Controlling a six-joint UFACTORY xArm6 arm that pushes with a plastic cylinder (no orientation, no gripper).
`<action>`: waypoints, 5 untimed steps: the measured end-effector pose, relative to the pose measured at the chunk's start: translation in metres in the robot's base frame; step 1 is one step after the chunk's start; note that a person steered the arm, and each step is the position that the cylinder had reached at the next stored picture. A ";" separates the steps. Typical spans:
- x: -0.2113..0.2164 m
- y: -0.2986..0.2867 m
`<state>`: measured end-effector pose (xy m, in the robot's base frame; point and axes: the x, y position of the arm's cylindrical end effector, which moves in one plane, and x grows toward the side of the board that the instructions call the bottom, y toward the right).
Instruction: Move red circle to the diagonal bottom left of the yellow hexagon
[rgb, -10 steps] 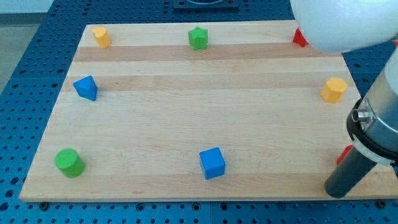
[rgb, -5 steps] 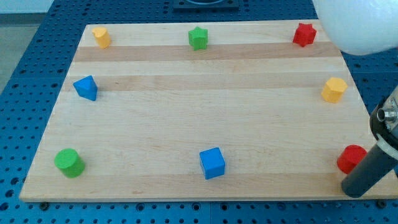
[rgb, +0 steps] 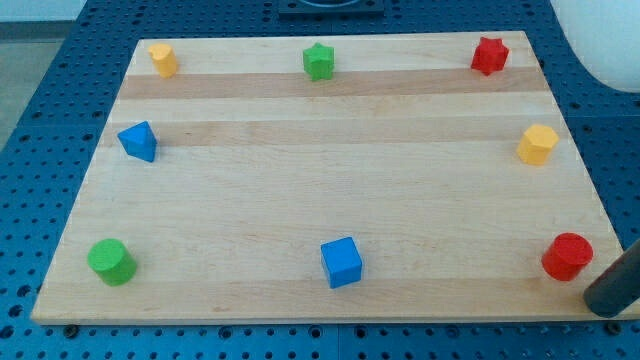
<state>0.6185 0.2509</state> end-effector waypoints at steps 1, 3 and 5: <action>0.000 -0.006; -0.010 -0.007; -0.037 -0.006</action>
<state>0.5812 0.2448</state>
